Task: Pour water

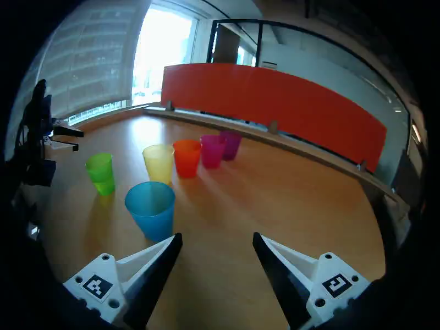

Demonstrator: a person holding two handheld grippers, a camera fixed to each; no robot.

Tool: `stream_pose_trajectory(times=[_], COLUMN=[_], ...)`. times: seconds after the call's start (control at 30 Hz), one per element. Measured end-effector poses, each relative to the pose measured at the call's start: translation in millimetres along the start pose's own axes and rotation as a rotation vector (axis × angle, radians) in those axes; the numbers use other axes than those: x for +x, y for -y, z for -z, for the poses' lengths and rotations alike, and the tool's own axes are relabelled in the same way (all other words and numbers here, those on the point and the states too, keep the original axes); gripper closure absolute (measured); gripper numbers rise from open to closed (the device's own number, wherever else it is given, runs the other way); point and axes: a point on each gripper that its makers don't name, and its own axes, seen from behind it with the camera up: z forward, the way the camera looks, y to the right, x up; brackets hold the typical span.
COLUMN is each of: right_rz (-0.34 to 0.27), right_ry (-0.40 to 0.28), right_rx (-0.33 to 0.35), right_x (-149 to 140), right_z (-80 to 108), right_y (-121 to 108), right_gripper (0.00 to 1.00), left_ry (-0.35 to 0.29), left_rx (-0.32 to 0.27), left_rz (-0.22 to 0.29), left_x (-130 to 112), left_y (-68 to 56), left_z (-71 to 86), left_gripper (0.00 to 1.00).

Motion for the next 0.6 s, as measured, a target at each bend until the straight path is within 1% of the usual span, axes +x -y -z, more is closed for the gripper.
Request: stream_pose_trajectory(times=[0.1, 0.3, 0.47, 0.6], right_rz=[-0.017, -0.072, -0.093, -0.097], right_ry=[-0.042, -0.152, -0.221, -0.258], right_rx=[-0.059, -0.174, -0.236, -0.277], right_x=[11.4, 44.6, 61.2, 67.4], right_z=[3.0, 12.1, 19.3, 21.0], right_y=[-12.8, -39.9, -53.2, -59.8], right_gripper=[0.00, 0.01, 0.00, 0.01], left_ry=[-0.026, -0.077, -0.133, -0.171], left_rx=[0.032, 0.082, 0.128, 0.156], left_rz=[0.013, 0.042, 0.065, 0.092], left_x=[7.5, 23.0, 39.6, 47.1], left_y=[8.2, 22.1, 31.9, 37.6], left_z=[3.9, 10.9, 16.9, 18.8], left_gripper=[0.08, 0.08, 0.08, 0.08])
